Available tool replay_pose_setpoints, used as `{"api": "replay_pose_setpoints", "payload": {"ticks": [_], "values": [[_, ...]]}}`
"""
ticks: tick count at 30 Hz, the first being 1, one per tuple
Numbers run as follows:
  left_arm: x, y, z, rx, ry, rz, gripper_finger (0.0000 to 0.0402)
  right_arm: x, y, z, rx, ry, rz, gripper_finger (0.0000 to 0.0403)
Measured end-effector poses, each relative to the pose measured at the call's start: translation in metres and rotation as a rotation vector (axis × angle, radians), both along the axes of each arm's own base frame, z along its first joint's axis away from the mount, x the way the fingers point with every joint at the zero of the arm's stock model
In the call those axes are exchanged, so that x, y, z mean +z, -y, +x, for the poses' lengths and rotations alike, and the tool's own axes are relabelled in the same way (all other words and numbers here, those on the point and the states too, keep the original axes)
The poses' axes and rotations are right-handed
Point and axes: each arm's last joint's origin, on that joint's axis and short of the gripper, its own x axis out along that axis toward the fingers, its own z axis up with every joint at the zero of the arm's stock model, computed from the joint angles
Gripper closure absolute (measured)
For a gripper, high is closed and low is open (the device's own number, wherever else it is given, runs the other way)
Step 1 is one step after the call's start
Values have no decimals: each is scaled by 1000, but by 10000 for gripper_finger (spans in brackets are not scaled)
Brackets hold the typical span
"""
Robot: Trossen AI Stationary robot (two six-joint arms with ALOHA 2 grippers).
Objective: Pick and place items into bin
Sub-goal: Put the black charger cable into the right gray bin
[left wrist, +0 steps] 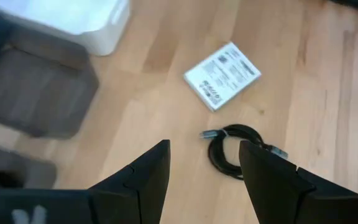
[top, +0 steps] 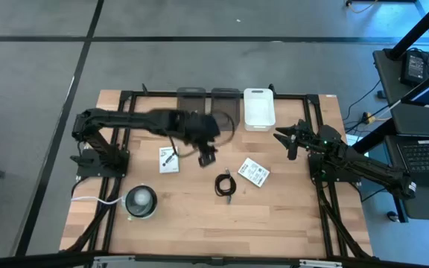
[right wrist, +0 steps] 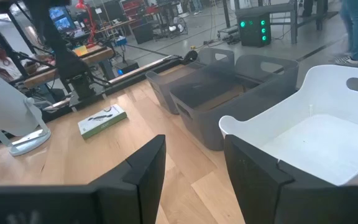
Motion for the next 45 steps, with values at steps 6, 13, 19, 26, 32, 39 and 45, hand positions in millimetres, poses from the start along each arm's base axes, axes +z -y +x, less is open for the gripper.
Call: {"api": "replay_pose_setpoints", "payload": {"ticks": [6,13,19,26,32,39,45], "values": [[-36,41,26,2,-59,33,215,0,0,0,0,-1,-2,233],[-92,58,56,76,-147,-106,215,0,0,0,0,-1,-1,233],[-126,56,67,107,-235,-126,215,0,0,0,0,-1,-1,233],[-134,46,70,169,-250,-154,215,0,0,0,0,-1,-3,233],[-150,42,75,184,-283,-150,215,0,0,0,0,-1,-2,233],[-168,48,79,137,-326,-163,215,0,0,0,0,-1,-1,233],[-183,54,81,117,-355,-170,215,0,0,0,0,-1,-1,233]]}}
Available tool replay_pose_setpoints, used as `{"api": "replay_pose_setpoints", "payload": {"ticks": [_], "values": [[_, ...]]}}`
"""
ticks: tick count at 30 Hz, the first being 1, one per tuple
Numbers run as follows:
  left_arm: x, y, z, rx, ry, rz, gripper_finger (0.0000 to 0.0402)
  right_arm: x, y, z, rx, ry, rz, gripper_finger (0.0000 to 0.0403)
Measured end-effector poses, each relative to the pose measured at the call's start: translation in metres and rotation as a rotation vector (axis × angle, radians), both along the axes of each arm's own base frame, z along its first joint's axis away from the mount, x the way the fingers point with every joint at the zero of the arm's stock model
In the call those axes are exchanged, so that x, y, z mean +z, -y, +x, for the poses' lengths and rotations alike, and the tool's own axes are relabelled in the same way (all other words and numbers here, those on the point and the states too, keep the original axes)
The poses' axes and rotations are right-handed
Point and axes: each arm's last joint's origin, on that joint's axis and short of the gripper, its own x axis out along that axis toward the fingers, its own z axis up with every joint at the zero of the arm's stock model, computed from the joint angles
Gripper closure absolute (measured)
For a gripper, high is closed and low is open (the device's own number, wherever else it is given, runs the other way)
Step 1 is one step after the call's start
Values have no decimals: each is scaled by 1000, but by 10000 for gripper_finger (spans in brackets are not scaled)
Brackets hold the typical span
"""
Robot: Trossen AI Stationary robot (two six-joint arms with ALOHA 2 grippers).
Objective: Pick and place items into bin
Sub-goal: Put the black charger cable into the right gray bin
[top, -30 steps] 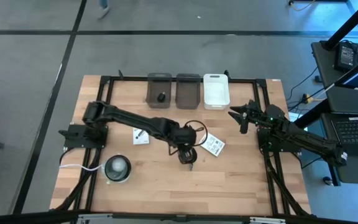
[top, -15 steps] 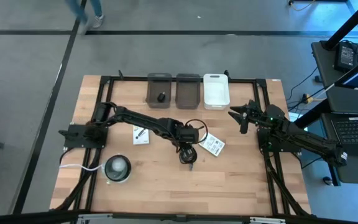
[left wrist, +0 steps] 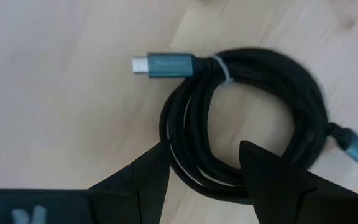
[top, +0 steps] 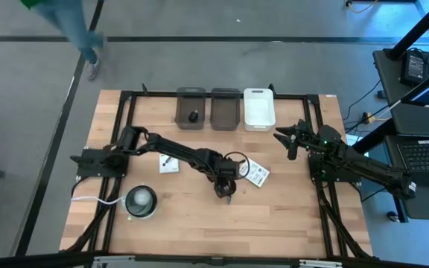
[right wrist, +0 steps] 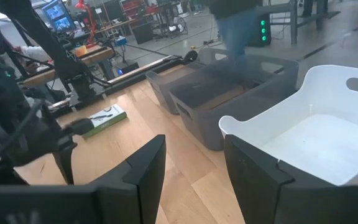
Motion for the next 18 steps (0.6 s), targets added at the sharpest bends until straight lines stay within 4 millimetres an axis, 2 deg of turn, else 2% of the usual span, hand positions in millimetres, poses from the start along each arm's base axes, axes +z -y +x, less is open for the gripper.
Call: {"api": "replay_pose_setpoints", "payload": {"ticks": [18], "values": [[-3,-1,1,20,-1,36,215,0,0,0,0,1,0,233]]}}
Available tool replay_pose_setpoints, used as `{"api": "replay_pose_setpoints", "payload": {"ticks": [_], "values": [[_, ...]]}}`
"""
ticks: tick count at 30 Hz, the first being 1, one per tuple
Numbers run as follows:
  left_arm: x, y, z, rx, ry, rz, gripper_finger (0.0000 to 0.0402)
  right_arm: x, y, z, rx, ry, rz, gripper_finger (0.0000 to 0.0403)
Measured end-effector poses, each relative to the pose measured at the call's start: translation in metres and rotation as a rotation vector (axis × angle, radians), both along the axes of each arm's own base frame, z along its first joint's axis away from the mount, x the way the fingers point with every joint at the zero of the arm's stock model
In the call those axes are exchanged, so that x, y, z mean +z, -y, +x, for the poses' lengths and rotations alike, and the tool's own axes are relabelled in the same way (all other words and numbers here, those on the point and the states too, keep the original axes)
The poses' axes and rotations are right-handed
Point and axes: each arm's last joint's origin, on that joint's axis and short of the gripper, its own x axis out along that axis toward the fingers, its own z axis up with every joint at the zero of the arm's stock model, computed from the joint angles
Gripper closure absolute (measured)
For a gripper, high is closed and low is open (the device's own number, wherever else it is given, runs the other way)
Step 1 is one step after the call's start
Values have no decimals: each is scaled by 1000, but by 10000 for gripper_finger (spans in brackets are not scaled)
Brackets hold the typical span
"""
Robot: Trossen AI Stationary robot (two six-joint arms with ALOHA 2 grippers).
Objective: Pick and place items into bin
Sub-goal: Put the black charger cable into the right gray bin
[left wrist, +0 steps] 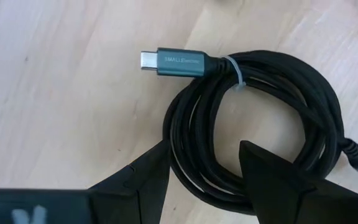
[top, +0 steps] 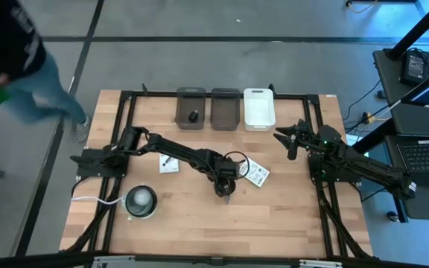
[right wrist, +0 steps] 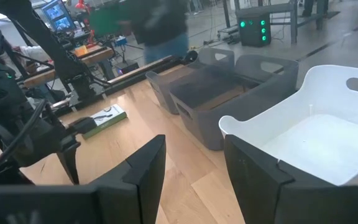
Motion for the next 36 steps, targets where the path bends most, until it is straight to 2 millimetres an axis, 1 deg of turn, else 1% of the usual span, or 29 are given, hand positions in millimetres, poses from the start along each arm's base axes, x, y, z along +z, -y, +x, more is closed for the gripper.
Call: {"api": "replay_pose_setpoints", "payload": {"ticks": [5,12,24,27,30,36], "values": [[0,0,-2,18,-16,0,231,0,0,0,0,-1,-1,233],[-2,-1,-8,20,-79,8,283,0,0,0,0,-1,-3,233],[-2,-1,-8,19,-80,7,365,0,0,0,1,-2,-3,233],[0,0,-8,17,-78,-19,381,0,0,0,1,-2,-3,233],[7,0,-9,33,-67,-43,388,0,0,0,1,-2,-3,233],[35,-1,-14,38,6,-48,382,0,0,0,0,-1,-2,233]]}}
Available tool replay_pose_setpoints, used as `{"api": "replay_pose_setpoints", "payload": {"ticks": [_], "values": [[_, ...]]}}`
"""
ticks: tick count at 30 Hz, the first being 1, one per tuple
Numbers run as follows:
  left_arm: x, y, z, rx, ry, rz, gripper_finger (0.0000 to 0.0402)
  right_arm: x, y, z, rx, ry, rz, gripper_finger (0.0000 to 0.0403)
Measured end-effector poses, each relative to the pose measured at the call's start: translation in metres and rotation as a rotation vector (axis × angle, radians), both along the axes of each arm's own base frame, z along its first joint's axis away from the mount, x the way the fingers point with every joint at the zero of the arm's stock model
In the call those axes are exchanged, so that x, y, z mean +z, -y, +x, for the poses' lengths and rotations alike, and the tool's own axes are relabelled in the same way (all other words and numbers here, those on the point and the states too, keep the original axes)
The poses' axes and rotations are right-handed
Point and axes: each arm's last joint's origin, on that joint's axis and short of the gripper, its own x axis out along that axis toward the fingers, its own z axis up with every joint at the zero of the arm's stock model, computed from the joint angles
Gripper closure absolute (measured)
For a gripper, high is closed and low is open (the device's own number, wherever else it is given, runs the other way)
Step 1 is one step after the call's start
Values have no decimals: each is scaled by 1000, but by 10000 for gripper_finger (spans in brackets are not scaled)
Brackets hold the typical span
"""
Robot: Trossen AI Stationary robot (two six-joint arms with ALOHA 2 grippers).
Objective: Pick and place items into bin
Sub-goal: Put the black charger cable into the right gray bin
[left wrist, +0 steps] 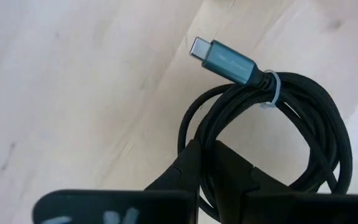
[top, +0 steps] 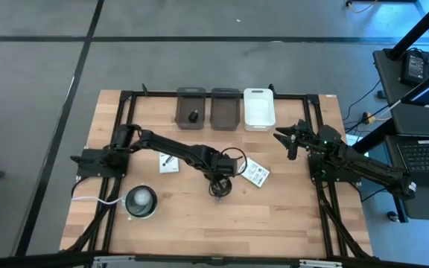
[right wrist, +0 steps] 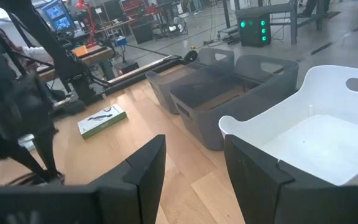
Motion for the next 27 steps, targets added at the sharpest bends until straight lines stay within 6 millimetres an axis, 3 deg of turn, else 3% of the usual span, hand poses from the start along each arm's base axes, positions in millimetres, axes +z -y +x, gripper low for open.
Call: {"api": "replay_pose_setpoints", "payload": {"ticks": [8,16,27], "values": [[52,-23,-10,16,163,93,382,0,0,0,0,0,0,233],[103,-80,-18,90,389,211,382,0,0,0,0,1,2,233],[110,-177,-30,216,439,334,382,0,0,0,0,2,5,233]]}}
